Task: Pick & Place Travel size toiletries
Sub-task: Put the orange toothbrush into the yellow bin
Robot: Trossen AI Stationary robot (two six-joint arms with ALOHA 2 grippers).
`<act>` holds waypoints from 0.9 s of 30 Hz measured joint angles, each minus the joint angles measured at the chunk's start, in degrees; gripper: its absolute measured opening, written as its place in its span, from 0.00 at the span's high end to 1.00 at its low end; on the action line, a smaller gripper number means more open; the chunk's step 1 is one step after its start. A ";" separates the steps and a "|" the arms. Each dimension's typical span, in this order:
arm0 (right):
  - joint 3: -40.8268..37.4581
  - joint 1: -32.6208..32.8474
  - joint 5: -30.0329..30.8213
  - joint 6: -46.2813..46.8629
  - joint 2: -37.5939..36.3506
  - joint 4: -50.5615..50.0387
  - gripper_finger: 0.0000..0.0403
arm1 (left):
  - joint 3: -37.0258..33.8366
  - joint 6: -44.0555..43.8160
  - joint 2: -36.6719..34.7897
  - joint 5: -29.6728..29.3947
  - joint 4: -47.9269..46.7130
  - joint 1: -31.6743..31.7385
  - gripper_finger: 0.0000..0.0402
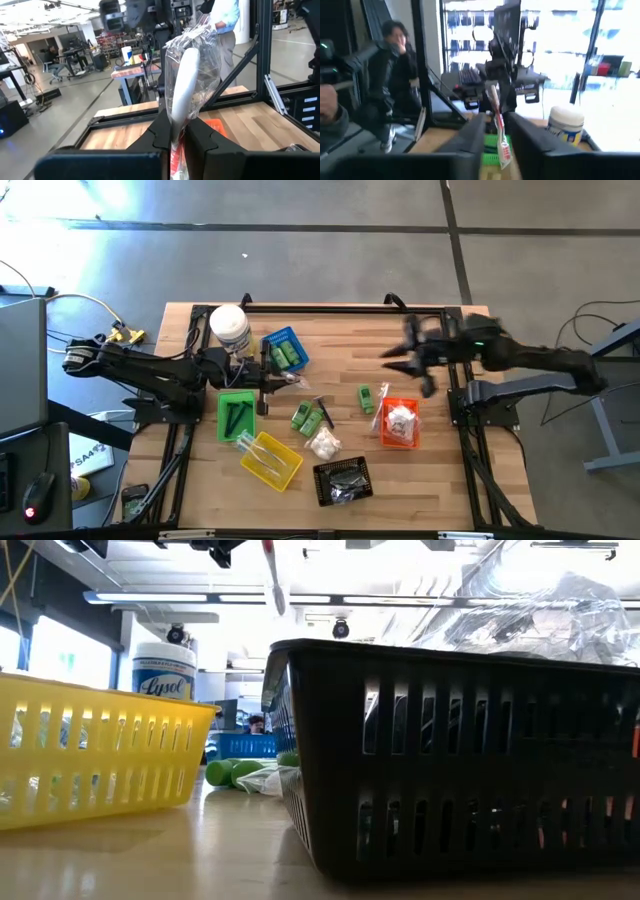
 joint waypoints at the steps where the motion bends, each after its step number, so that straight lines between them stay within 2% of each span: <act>1: -2.08 0.00 0.50 -0.02 -3.06 0.45 0.89 | 0.00 -0.02 0.00 0.00 -0.04 0.00 0.96; 2: -4.17 0.01 1.18 -0.10 -6.17 0.55 0.94 | 0.00 -0.02 0.00 0.00 0.03 0.00 0.96; 4: -8.11 0.11 3.56 1.85 -11.44 0.40 0.98 | 0.00 -0.02 0.00 -0.02 0.04 0.00 0.96; 14: -25.64 3.59 14.17 7.32 -28.01 2.53 0.99 | 0.00 0.22 -0.41 -0.20 -1.15 0.00 0.96; 21: -37.34 5.67 20.60 7.39 -33.62 9.67 1.00 | 0.00 -0.91 -2.98 -0.24 -7.76 0.00 0.95; 27: -40.64 5.97 20.62 7.87 -34.14 11.53 1.00 | 0.00 -3.66 -5.21 0.02 -12.96 -0.02 0.95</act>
